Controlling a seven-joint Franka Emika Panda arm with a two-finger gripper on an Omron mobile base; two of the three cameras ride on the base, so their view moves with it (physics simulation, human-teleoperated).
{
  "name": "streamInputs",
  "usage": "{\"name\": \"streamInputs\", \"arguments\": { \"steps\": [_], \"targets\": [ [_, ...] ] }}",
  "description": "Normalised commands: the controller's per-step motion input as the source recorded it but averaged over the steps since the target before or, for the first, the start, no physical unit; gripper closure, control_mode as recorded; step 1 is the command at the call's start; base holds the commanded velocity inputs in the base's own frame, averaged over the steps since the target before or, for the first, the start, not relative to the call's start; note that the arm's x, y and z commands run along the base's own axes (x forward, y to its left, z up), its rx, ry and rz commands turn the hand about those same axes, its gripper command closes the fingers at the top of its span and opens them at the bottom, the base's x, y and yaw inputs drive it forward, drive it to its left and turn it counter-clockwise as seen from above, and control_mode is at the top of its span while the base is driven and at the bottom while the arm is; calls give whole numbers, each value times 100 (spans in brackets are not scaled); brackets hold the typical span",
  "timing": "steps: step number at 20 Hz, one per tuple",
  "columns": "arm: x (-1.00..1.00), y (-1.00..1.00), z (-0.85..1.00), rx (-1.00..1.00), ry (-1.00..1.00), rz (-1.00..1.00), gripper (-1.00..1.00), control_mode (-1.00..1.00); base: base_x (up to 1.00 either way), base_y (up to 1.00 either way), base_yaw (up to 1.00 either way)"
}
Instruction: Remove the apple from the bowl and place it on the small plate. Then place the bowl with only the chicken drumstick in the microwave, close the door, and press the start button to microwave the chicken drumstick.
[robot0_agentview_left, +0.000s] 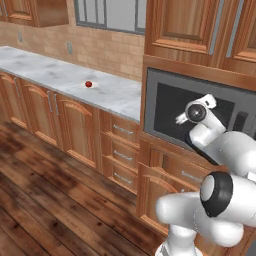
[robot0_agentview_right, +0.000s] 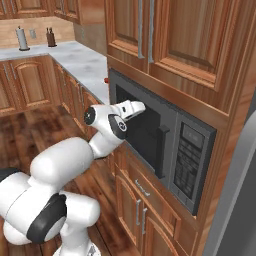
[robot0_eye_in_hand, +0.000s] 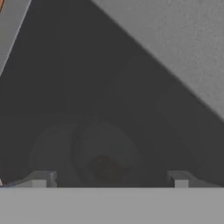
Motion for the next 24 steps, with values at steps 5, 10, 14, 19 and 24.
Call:
{"name": "streamInputs", "arguments": {
  "steps": [5,10,14,19,24],
  "targets": [
    [4,-45,5,2,-1,0,-100,-100,0,0,0],
    [-72,-3,22,3,-7,0,-100,-100,0,0,0],
    [-100,6,39,6,-1,-2,-100,-100,0,0,0],
    [-98,14,42,8,1,-8,-100,-100,0,0,0],
    [-67,0,64,6,19,-17,-100,-100,0,0,0]
  ]
}}
